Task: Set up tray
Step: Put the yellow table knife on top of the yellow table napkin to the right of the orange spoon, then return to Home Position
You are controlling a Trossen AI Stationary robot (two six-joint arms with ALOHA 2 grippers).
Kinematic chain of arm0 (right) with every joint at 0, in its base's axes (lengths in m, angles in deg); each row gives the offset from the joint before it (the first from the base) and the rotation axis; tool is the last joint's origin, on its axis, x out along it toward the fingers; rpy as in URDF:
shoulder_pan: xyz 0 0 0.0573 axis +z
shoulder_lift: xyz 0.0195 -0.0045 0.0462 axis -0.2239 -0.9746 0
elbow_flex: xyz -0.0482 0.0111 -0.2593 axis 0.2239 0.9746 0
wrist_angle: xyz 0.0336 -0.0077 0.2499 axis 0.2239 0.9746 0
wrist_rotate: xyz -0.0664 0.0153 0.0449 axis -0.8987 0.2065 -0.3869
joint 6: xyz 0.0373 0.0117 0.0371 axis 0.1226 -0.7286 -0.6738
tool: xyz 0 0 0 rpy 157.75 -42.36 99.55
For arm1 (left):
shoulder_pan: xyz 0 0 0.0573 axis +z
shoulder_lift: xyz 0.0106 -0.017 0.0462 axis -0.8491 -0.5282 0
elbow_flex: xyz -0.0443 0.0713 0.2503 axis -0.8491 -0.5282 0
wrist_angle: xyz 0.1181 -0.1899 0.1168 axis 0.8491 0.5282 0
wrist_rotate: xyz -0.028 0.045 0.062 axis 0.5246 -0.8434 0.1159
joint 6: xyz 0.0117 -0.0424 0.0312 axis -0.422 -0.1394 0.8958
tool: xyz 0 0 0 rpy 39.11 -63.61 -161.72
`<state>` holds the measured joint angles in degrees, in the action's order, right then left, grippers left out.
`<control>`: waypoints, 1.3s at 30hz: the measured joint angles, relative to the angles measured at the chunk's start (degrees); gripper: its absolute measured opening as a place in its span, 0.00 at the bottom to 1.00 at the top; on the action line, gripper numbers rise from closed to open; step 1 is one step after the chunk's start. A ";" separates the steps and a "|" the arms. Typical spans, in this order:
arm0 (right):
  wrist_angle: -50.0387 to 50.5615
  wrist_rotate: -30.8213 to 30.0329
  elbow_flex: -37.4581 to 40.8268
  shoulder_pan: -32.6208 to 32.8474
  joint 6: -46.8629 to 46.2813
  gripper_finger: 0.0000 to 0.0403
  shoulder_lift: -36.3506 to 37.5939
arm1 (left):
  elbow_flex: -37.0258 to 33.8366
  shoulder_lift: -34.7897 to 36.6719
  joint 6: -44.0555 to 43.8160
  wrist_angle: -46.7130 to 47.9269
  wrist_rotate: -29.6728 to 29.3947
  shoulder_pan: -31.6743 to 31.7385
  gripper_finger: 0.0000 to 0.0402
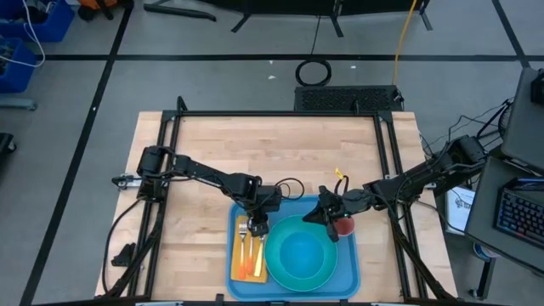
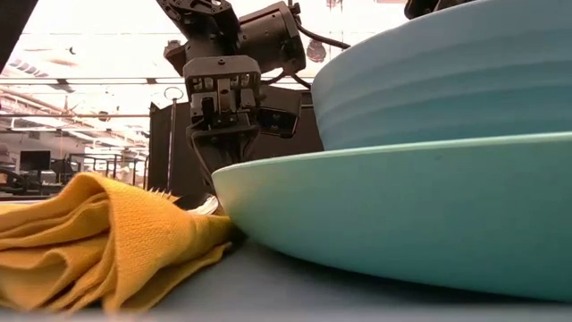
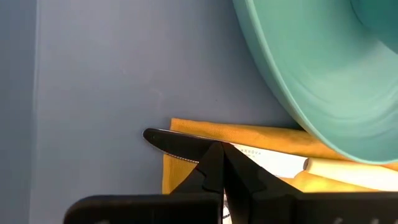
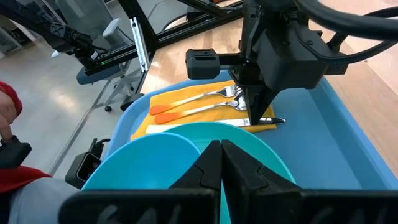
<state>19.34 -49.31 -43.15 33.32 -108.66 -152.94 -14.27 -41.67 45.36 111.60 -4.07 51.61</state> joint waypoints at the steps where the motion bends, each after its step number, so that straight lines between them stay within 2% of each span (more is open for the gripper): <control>1: 0.01 0.00 0.00 0.00 -0.01 0.00 0.00 | 0.00 0.00 -0.05 -0.14 -0.13 -0.02 0.00; 8: -0.01 -0.15 0.00 0.00 -0.02 0.00 0.00 | -0.02 -0.01 -0.10 -0.49 -0.43 -0.02 0.01; 19: -0.23 -0.17 0.02 0.00 -0.04 0.00 0.00 | -0.15 3.75 -1.10 -1.48 -9.46 -0.02 0.06; 24: -0.43 -0.17 0.03 0.00 -0.04 0.00 0.00 | -0.15 5.24 -0.27 -0.35 -10.55 -0.06 0.10; 32: -0.60 -2.46 0.04 0.50 1.12 0.00 0.00 | -0.13 11.63 -2.16 0.01 -28.12 -1.53 0.17; 36: -1.69 -4.44 0.04 1.92 3.93 0.00 0.00 | -0.12 15.63 1.45 -1.79 -31.05 -3.58 0.19; 39: -1.99 -4.53 0.04 2.21 5.62 0.00 0.66 | -0.11 18.83 5.65 -5.40 -31.17 -5.82 0.12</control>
<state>17.35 -53.85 -43.10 35.53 -103.04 -152.28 -14.38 -22.84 51.01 106.20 -35.24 45.78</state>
